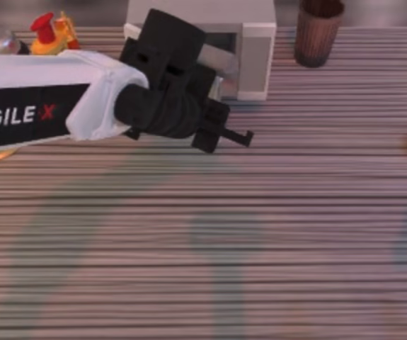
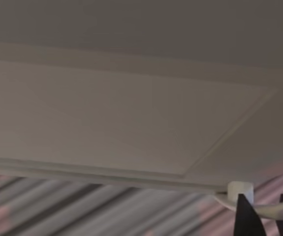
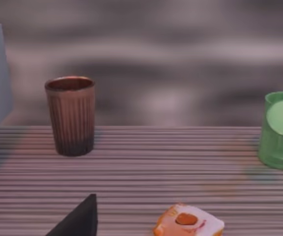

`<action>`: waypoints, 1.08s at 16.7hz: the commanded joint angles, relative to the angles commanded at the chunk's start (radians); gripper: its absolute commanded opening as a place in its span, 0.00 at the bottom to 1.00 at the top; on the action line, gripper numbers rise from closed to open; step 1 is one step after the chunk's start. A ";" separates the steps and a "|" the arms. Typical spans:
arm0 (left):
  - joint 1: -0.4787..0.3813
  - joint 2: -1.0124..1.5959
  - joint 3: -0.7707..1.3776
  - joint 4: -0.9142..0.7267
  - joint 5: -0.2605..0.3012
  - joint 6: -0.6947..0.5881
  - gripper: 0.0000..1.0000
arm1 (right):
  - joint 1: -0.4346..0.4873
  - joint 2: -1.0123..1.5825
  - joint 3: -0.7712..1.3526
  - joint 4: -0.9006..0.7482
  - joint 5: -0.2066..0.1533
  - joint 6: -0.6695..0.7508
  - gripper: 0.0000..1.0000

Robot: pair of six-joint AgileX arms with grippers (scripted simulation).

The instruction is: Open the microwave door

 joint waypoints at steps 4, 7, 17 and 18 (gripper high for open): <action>-0.007 0.000 -0.001 -0.001 0.011 -0.003 0.00 | 0.000 0.000 0.000 0.000 0.000 0.000 1.00; 0.007 -0.014 -0.016 0.004 0.028 0.025 0.00 | 0.000 0.000 0.000 0.000 0.000 0.000 1.00; 0.019 -0.024 -0.031 0.006 0.043 0.050 0.00 | 0.000 0.000 0.000 0.000 0.000 0.000 1.00; 0.019 -0.024 -0.031 0.006 0.043 0.050 0.00 | 0.000 0.000 0.000 0.000 0.000 0.000 1.00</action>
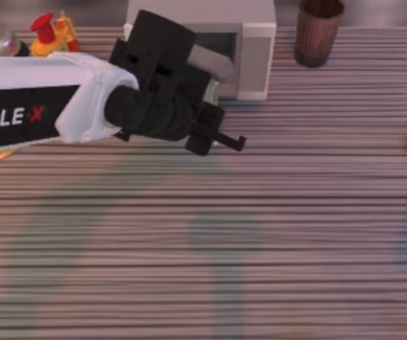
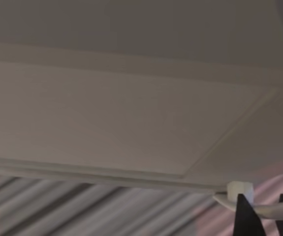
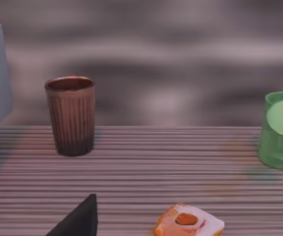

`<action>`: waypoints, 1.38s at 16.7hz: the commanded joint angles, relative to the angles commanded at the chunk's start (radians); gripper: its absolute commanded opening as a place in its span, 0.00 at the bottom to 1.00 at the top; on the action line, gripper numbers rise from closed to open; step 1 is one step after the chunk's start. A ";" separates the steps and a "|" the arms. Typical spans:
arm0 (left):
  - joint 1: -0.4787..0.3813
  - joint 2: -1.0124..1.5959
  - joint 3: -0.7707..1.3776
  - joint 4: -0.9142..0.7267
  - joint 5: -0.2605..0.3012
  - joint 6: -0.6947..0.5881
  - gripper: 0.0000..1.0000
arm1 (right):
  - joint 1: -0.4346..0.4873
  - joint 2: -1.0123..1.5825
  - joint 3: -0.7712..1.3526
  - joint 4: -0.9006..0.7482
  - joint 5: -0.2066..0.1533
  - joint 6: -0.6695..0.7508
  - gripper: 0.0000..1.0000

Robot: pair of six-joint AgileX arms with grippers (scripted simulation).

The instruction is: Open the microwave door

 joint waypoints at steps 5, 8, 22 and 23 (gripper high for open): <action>0.000 0.000 0.000 0.000 0.000 0.000 0.00 | 0.000 0.000 0.000 0.000 0.000 0.000 1.00; 0.000 0.000 0.000 0.000 0.000 0.000 0.00 | 0.000 0.000 0.000 0.000 0.000 0.000 1.00; 0.013 -0.019 -0.020 0.003 0.037 0.039 0.00 | 0.000 0.000 0.000 0.000 0.000 0.000 1.00; 0.019 -0.022 -0.026 0.003 0.044 0.050 0.00 | 0.000 0.000 0.000 0.000 0.000 0.000 1.00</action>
